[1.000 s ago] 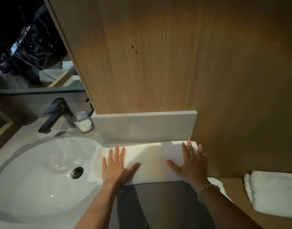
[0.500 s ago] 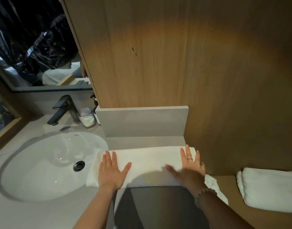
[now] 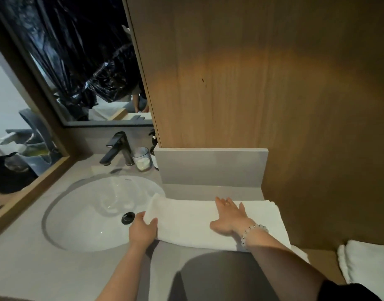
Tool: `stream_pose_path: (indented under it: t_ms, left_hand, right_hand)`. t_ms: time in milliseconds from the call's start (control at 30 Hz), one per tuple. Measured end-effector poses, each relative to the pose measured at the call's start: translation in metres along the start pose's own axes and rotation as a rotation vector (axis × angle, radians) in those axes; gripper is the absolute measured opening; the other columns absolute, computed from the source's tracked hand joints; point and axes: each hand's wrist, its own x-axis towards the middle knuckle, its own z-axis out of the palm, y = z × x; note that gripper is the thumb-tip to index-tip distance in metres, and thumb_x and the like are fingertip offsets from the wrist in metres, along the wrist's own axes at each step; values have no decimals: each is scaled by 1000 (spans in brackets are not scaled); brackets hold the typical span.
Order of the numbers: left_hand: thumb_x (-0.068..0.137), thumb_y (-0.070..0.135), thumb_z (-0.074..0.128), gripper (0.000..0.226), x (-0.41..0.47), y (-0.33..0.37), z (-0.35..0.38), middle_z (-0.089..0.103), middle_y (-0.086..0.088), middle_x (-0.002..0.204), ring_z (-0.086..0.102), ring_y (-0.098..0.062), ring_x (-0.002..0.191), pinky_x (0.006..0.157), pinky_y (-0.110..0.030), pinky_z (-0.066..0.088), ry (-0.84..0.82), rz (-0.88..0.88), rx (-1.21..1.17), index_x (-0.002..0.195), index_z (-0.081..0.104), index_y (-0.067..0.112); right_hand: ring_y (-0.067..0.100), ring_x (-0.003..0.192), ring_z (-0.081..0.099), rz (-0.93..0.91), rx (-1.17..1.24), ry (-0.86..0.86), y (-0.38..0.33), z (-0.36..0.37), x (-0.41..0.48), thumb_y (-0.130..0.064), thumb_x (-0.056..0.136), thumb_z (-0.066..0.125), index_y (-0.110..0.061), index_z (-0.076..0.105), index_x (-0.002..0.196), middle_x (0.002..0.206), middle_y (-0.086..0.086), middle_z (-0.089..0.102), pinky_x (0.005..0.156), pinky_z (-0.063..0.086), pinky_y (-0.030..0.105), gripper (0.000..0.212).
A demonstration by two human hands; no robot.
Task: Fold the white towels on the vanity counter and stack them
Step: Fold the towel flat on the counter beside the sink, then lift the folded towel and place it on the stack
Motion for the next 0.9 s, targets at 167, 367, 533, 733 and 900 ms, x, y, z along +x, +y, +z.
stream_pose_path:
  t_ms: [167, 367, 533, 733, 900]
  left_hand:
    - [83, 2, 62, 28, -16, 50, -21, 63, -1, 99, 60, -22, 96, 78, -27, 47, -12, 344, -253, 107, 59, 15]
    - [85, 3, 61, 34, -34, 146, -65, 55, 23, 100, 52, 11, 90, 72, 0, 40, -91, 797, -199, 109, 56, 26]
    - [82, 9, 65, 36, -40, 207, -94, 56, 27, 101, 51, 15, 95, 78, -3, 40, -73, 1016, -138, 107, 56, 33]
    - [79, 9, 71, 59, -55, 272, -114, 56, 13, 99, 58, 4, 84, 68, -9, 48, -62, 1046, -420, 126, 39, 28]
    - [84, 13, 64, 86, -75, 319, -116, 48, 7, 120, 58, 3, 96, 75, -9, 50, -122, 1133, -680, 143, 3, 32]
  right_hand:
    - [15, 146, -6, -26, 310, 41, -28, -12, 10, -37, 75, 56, -24, 0, 150, 159, -1, 9, 118, 0, 41, 95]
    - [19, 102, 60, -132, 802, 152, -57, -108, -3, -17, 66, 56, -25, 51, 117, 111, -1, 62, 88, 51, 31, 51]
    - [14, 81, 62, -273, 976, 192, -44, -169, -28, -3, 86, 56, -18, 63, 89, 91, 1, 66, 69, 50, 23, 17]
    - [27, 97, 67, -397, 1198, 349, -30, -200, -62, -20, 85, 63, -10, 64, 106, 106, 10, 70, 88, 53, 43, 23]
    - [22, 84, 69, -478, 1498, 559, -41, -239, -104, -19, 86, 61, -11, 67, 100, 93, 9, 73, 71, 54, 36, 18]
